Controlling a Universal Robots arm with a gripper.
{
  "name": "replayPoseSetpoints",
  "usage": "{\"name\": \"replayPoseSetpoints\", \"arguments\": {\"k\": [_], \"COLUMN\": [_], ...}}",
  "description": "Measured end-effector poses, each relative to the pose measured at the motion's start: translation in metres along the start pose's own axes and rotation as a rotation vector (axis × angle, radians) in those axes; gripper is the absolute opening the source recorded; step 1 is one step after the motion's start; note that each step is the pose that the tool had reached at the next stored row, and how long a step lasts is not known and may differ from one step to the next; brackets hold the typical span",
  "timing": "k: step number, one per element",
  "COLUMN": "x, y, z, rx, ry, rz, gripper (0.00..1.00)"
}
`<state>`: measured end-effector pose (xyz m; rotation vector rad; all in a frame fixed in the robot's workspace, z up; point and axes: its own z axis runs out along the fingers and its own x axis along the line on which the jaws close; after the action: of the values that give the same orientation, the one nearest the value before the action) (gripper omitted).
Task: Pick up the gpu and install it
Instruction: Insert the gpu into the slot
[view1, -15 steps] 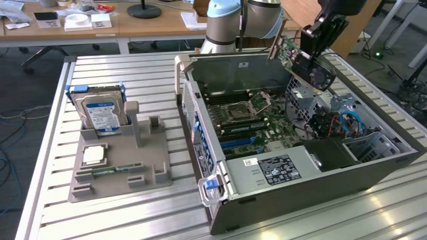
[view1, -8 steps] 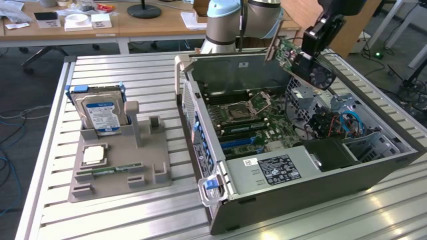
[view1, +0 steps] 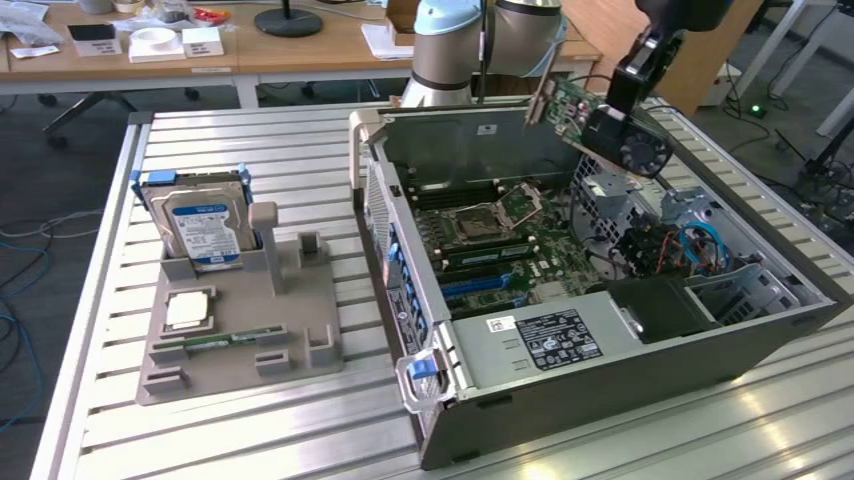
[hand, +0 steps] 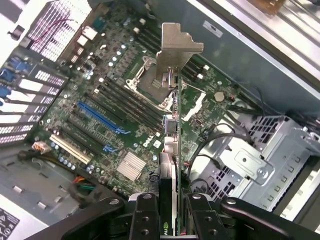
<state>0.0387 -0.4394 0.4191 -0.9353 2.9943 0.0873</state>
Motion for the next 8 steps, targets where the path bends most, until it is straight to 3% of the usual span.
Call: {"name": "replayPoseSetpoints", "arguments": {"k": [8], "x": [0.0000], "y": [0.0000], "z": [0.0002], "rx": [-0.0023], "ry": [0.0058], "rz": [-0.112], "gripper": [0.26]}}
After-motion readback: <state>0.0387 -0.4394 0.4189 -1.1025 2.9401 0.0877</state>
